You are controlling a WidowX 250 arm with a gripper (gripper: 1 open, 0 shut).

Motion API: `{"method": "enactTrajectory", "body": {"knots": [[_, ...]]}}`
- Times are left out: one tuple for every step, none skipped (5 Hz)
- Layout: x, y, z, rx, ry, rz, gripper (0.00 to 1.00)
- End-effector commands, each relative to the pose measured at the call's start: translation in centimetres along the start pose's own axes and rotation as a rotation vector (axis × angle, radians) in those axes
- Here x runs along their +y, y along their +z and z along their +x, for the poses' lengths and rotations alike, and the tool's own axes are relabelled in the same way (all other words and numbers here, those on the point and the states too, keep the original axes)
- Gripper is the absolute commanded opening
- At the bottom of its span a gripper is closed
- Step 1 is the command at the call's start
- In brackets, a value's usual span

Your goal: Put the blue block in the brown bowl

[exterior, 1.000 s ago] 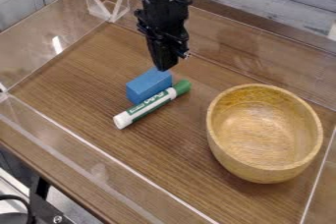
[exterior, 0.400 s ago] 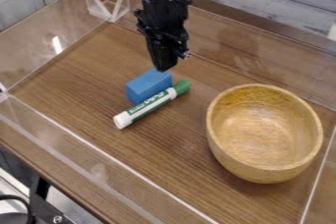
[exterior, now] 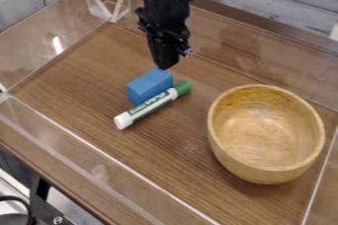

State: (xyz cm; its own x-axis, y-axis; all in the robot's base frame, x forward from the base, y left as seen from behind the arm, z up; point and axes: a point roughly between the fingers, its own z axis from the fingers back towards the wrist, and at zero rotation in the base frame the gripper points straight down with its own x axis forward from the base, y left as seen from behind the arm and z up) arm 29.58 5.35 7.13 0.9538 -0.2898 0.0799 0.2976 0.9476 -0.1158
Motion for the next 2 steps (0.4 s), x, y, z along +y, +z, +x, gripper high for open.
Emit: {"method": "enactTrajectory", "body": {"knots": [[0.63, 1.87, 1.09, -0.064, -0.013, 0.040, 1.00], [0.87, 1.56, 1.06, -0.063, -0.018, 0.038, 1.00]]}}
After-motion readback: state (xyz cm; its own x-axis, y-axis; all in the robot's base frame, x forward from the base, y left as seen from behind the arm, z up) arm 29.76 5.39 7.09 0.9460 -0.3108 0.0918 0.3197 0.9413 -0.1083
